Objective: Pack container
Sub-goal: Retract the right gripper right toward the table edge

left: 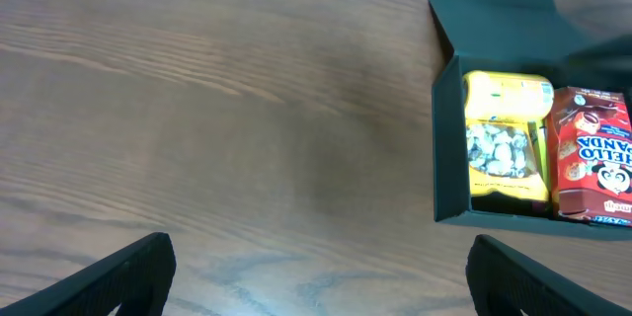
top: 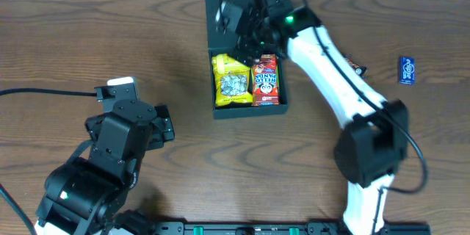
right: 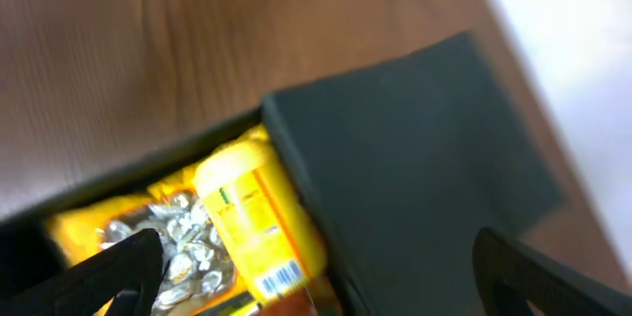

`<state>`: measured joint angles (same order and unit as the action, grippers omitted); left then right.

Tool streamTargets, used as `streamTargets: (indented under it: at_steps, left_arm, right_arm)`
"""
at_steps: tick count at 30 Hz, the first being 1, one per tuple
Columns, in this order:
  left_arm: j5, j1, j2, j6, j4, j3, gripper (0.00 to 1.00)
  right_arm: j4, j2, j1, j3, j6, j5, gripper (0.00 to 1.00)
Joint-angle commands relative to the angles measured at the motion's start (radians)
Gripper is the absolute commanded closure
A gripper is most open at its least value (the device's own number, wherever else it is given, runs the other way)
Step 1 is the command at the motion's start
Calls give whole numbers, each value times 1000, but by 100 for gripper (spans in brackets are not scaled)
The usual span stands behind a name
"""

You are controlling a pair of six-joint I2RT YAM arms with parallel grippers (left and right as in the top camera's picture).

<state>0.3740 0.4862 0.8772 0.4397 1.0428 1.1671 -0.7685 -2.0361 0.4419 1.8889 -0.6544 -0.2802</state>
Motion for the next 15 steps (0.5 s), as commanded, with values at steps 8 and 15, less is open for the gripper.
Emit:
streamTargets:
  at_steps: [8, 15]
  left_arm:
    - [18, -3, -1, -14, 1, 8, 5]
    - [18, -3, -1, -14, 1, 8, 5]
  right_arm:
    - [-90, 103, -216, 9, 198, 101, 1]
    - [-145, 103, -401, -4, 135, 101, 1]
